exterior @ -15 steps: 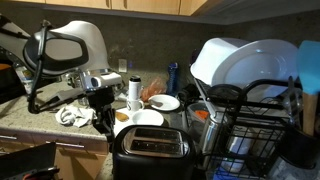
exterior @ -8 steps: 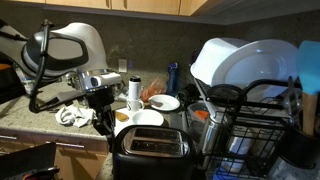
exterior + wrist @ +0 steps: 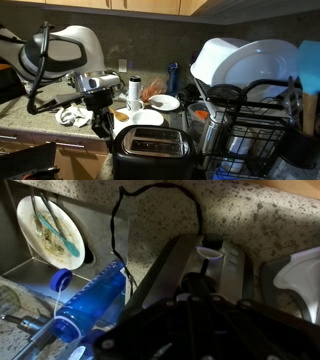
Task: Push the lever on the toaster downwards
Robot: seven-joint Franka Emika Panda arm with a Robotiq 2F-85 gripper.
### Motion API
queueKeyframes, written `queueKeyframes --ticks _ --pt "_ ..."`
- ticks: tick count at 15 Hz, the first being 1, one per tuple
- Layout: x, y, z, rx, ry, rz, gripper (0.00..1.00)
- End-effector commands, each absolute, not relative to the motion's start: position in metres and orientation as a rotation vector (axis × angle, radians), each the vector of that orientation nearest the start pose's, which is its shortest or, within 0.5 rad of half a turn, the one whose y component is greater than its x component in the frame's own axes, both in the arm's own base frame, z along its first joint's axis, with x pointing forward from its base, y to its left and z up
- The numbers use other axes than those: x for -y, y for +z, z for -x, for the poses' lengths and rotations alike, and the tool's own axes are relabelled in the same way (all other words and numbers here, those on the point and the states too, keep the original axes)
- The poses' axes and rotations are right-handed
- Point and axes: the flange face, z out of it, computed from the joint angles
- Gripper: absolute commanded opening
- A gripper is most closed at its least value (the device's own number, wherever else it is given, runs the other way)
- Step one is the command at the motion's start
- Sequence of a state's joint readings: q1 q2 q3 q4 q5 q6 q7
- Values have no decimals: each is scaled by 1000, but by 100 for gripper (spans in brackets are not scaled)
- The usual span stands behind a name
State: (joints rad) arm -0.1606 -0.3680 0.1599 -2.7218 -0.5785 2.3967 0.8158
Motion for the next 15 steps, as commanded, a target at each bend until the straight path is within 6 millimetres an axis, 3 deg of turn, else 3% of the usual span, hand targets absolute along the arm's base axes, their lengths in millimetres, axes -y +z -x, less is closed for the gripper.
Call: queueKeyframes --ticks 1,13,15 --pt "8 340 -378 -722 -403 3470 1" --pt "-6 320 -365 -631 -465 3484 1" --pt "-13 320 -376 -611 -454 3481 1"
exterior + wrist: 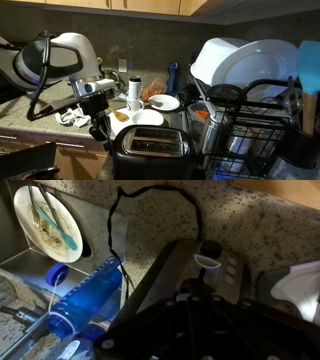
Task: Push the lever on the toaster downwards
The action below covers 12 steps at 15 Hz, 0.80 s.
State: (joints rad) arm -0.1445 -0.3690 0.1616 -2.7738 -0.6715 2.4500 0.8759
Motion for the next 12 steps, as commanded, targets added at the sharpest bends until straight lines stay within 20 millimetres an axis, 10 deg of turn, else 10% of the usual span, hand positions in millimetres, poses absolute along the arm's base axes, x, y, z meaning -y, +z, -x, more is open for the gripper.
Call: queueKeyframes --ticks 1,12 --pt "-12 319 -377 -605 -454 3481 1" --pt "-10 322 -376 -549 -471 3526 0"
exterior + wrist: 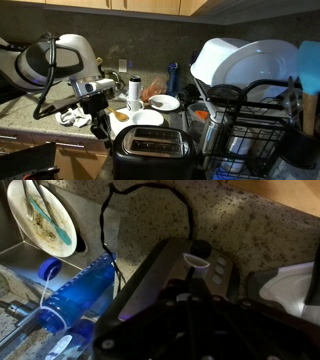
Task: Push the lever on the toaster downwards
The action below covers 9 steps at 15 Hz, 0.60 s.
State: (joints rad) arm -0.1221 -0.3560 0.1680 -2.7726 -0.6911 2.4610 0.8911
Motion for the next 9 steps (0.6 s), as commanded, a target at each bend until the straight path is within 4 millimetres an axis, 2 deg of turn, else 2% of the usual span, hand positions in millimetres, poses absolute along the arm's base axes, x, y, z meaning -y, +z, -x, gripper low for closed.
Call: queueKeyframes --ticks 1,9 --pt "-7 322 -376 -536 -475 3538 0" --pt "-1 316 -377 -400 -501 3592 0"
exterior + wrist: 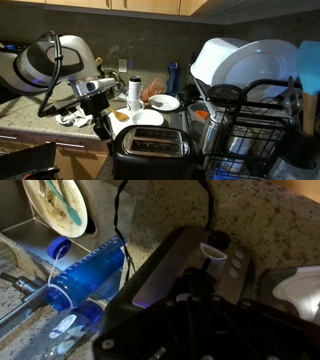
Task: Push the lever on the toaster downwards
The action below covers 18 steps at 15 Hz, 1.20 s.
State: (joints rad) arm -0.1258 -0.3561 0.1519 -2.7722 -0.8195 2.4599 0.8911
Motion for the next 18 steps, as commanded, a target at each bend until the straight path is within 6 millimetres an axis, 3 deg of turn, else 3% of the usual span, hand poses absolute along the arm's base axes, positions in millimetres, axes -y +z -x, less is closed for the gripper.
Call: queueKeyframes --ticks 1,11,18 --pt "-4 311 -377 275 360 -2607 0" --pt "-20 284 -382 152 379 -2704 0" --pt "-9 262 -383 70 374 -2759 0"
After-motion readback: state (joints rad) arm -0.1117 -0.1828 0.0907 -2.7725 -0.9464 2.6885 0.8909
